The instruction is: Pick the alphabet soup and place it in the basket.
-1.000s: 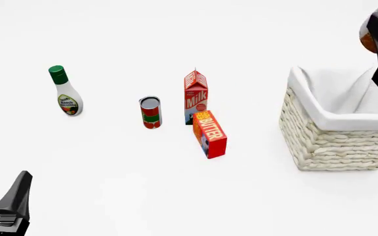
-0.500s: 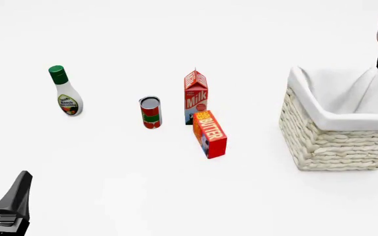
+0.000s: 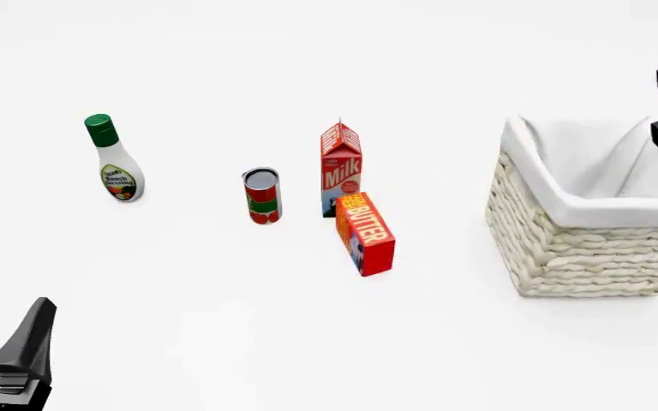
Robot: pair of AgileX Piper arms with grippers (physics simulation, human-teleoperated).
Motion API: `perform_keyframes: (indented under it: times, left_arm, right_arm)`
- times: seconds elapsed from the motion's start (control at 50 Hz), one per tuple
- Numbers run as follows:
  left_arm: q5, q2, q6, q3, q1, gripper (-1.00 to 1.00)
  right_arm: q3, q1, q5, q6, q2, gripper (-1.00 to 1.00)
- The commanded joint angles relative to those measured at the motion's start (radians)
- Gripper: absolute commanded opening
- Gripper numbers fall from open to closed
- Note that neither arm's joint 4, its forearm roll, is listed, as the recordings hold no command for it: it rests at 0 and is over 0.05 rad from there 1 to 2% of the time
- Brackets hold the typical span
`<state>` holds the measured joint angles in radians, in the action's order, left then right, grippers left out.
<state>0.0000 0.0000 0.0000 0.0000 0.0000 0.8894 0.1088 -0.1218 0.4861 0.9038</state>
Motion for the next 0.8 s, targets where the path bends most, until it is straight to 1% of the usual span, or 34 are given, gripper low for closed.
perform_keyframes:
  times: [0.02,0.3,0.32,0.34,0.4,0.44,0.8]
  left_arm:
    - [0.000,0.000,0.000,0.000,0.000,1.00]
    - [0.000,0.000,0.000,0.000,0.000,1.00]
    - [0.000,0.000,0.000,0.000,0.000,1.00]
    - [0.000,0.000,0.000,0.000,0.000,1.00]
    - [0.000,0.000,0.000,0.000,0.000,1.00]
    - [0.000,0.000,0.000,0.000,0.000,1.00]
    - [0.000,0.000,0.000,0.000,0.000,1.00]
  right_arm:
    - [0.033,0.026,-0.031,-0.015,0.021,-1.00]
    - [0.033,0.026,-0.031,-0.015,0.021,-1.00]
    - [0.150,0.070,-0.133,-0.037,0.111,-1.00]
    - [0.168,0.067,-0.165,-0.023,0.139,-1.00]
    - [0.168,0.069,-0.169,-0.008,0.149,-1.00]
    - [0.164,0.076,-0.165,0.013,0.162,-1.00]
    - [0.175,0.081,-0.162,0.063,0.251,-1.00]
